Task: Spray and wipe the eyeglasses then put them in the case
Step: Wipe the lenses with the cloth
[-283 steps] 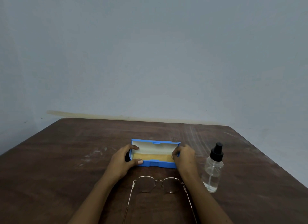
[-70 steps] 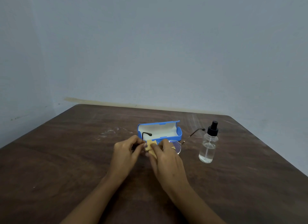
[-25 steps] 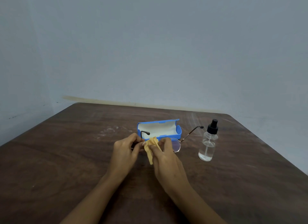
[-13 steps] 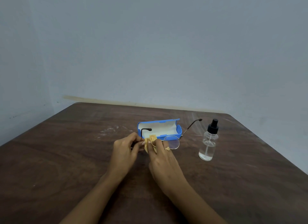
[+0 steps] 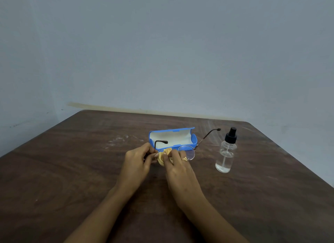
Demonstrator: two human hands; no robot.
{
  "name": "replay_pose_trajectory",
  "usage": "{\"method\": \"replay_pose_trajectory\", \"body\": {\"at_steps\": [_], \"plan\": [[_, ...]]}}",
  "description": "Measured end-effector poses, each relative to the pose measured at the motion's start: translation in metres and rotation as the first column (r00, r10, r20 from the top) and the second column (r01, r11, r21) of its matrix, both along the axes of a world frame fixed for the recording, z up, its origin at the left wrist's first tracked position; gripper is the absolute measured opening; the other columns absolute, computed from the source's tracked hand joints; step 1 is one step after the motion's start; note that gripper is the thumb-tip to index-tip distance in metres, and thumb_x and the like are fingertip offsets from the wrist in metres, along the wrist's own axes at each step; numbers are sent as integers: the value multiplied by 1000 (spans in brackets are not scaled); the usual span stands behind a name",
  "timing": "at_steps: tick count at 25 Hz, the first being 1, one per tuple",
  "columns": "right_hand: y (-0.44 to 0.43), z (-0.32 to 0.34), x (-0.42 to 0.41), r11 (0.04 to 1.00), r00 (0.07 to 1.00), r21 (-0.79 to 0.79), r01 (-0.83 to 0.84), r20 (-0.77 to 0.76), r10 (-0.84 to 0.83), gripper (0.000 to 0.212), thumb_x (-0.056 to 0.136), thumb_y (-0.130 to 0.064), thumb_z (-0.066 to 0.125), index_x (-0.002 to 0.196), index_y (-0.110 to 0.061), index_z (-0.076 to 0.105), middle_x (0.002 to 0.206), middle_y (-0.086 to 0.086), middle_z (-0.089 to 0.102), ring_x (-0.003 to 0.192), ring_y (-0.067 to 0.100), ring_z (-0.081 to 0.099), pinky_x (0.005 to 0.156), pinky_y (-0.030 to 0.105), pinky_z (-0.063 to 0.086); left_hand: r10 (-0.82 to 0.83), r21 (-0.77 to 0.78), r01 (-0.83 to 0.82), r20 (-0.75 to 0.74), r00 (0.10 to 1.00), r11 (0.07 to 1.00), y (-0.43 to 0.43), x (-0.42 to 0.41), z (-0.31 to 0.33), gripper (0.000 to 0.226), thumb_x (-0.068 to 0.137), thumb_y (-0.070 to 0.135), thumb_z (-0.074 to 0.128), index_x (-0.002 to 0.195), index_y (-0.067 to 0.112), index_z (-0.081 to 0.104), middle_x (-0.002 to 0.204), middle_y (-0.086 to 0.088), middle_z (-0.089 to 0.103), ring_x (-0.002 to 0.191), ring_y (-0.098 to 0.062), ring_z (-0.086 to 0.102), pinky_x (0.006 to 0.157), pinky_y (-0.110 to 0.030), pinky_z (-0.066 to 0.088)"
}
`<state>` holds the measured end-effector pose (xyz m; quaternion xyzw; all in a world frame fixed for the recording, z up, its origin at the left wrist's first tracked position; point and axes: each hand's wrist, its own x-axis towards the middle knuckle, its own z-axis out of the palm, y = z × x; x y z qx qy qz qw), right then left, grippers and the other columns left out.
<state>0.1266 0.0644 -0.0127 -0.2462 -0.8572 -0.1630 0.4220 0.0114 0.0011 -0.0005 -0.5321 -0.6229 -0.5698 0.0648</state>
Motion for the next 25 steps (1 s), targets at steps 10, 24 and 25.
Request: {"method": "replay_pose_trajectory", "body": {"at_steps": [10,24,25], "plan": [[-1,-3,3,990,991,-45,-131,31,133,33,70,-14,51,100,-17,65,85,1,61,79,12,35,54,23,45,64,-9,-64,-19,998,998,-2,-4,0,36,77,14,64,58,35,43,69,-6,71,67,-12,65,58,-34,54],[9,-4,-5,1000,1000,-9,-19,-12,18,25,63,-15,59,86,-18,68,80,-1,62,76,15,39,54,21,45,-10,-9,9,-78,997,1000,-2,7,1,41,78,-13,54,61,23,43,61,4,60,70,10,62,57,-1,45],[10,-5,-5,999,999,-7,-40,-4,40,27,66,-13,53,88,-18,68,81,-1,62,76,14,36,54,20,45,-12,5,12,-69,998,1000,-2,5,0,43,79,-9,56,60,28,42,64,-1,64,72,2,65,57,-6,50]]}}
